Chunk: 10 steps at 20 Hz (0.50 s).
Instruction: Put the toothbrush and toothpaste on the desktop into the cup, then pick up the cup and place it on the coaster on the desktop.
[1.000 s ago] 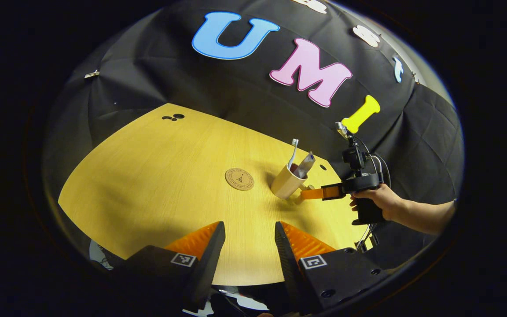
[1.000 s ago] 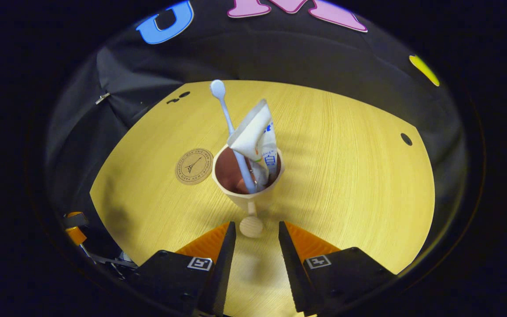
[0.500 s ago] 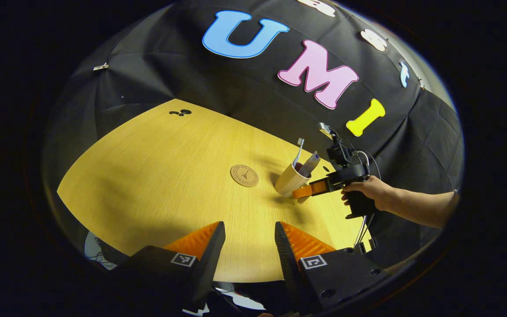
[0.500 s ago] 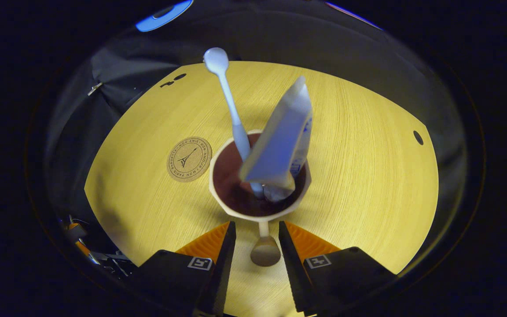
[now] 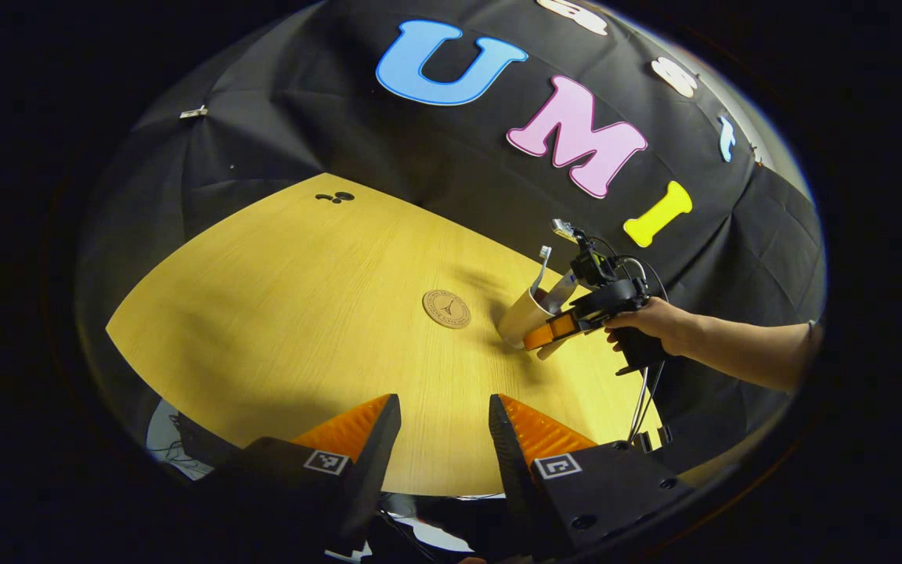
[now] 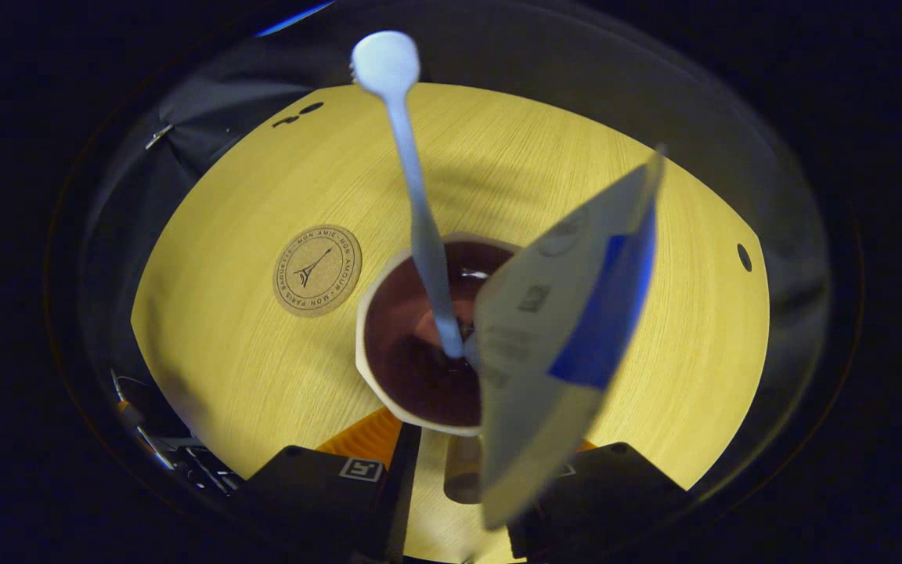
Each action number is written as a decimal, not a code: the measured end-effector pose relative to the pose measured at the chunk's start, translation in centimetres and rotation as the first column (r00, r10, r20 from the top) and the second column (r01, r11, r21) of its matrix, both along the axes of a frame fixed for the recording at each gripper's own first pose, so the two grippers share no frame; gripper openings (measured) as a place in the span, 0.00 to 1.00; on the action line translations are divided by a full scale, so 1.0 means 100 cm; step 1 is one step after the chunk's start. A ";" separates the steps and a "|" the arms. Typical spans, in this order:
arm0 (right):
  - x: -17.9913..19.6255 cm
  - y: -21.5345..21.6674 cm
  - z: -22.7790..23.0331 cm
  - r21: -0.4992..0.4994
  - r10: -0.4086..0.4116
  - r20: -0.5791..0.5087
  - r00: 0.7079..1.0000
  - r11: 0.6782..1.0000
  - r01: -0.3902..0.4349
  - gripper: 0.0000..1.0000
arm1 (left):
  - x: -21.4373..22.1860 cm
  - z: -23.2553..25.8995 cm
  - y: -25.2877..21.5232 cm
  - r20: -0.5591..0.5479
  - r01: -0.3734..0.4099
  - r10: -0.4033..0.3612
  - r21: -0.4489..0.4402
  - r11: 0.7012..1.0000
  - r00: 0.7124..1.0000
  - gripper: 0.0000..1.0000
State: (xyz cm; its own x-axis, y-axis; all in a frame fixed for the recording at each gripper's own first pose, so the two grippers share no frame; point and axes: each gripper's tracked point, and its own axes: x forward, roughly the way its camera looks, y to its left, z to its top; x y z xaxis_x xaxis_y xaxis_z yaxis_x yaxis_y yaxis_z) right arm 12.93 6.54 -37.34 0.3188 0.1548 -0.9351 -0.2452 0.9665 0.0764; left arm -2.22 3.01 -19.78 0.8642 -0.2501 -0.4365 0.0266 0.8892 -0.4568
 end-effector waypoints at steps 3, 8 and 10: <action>-0.001 0.003 0.000 -0.006 0.003 -0.019 1.000 1.000 -0.003 0.34 | 0.001 0.001 0.006 0.002 -0.013 0.013 -0.005 1.000 1.000 0.71; -0.003 0.008 -0.002 0.018 0.067 -0.012 0.998 0.998 -0.066 0.25 | 0.000 0.001 0.012 0.002 -0.027 0.027 -0.013 1.000 1.000 0.71; 0.000 0.008 -0.003 0.022 0.074 -0.004 0.997 0.997 -0.073 0.25 | 0.002 0.000 0.011 -0.002 -0.026 0.026 -0.014 1.000 1.000 0.71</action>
